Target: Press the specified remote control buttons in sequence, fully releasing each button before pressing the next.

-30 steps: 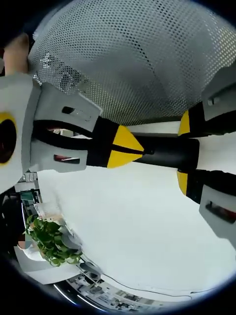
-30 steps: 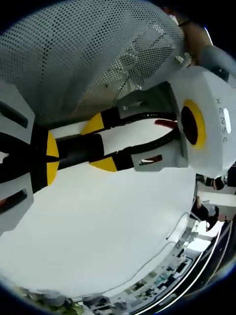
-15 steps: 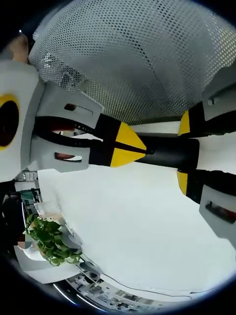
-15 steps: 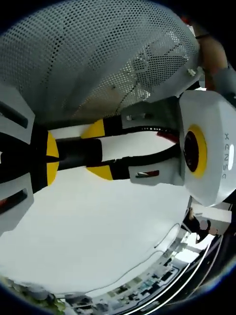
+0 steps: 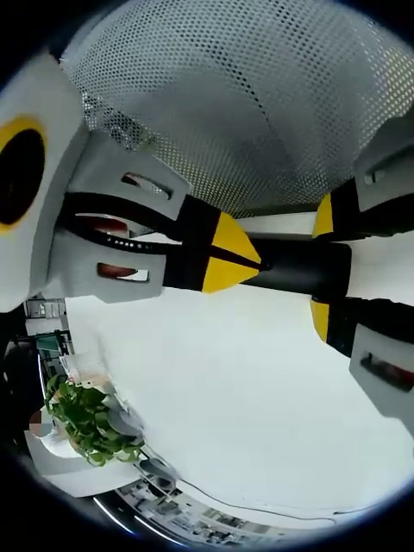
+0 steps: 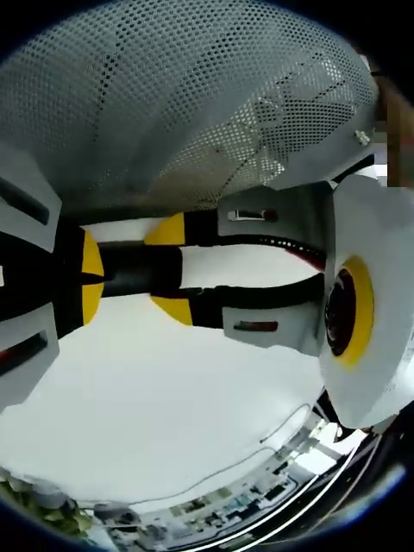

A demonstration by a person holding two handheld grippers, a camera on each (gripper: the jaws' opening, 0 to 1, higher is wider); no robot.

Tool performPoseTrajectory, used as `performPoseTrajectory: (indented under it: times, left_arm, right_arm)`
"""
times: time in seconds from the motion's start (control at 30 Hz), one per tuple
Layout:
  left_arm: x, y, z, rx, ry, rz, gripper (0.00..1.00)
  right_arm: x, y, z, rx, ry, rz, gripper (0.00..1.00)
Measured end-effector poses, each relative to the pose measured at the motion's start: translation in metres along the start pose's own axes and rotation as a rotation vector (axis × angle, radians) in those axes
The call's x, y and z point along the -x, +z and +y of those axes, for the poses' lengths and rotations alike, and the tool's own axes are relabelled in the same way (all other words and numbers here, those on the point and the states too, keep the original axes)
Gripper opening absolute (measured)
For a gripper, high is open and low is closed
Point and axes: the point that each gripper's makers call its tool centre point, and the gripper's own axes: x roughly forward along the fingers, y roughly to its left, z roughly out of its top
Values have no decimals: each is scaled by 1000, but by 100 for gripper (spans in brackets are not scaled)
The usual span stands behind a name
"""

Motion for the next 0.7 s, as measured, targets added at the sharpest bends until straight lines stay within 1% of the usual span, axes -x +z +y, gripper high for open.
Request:
performPoseTrajectory:
  times: [0.07, 0.1, 0.17, 0.23, 0.3, 0.37, 0.43, 0.57, 0.7]
  left_arm:
    - [0, 0, 0, 0, 0, -1, 25]
    - [0, 0, 0, 1, 1, -2, 25]
    - [1, 0, 1, 4, 2, -4, 25]
    - [1, -1, 1, 5, 1, -5, 25]
    - [1, -1, 1, 5, 1, -6, 25]
    - [1, -1, 1, 5, 1, -6, 25]
    - [1, -1, 1, 6, 0, -6, 25]
    - [1, -1, 1, 9, 0, -8, 25]
    - [1, -1, 1, 9, 0, -9, 25]
  right_arm:
    - [1, 1, 0, -32, 16, -34, 0]
    - [1, 0, 0, -25, 18, -47, 0]
    - [2, 1, 1, 10, 19, -59, 0]
    - [1, 2, 2, 97, 2, -31, 0]
    - [0, 4, 3, 147, -4, -16, 0]
    - [0, 4, 3, 131, 0, -28, 0]
    - [-1, 7, 3, 112, 13, -54, 0]
    - [-2, 7, 2, 87, 22, -59, 0]
    - [-1, 9, 3, 89, 27, -69, 0]
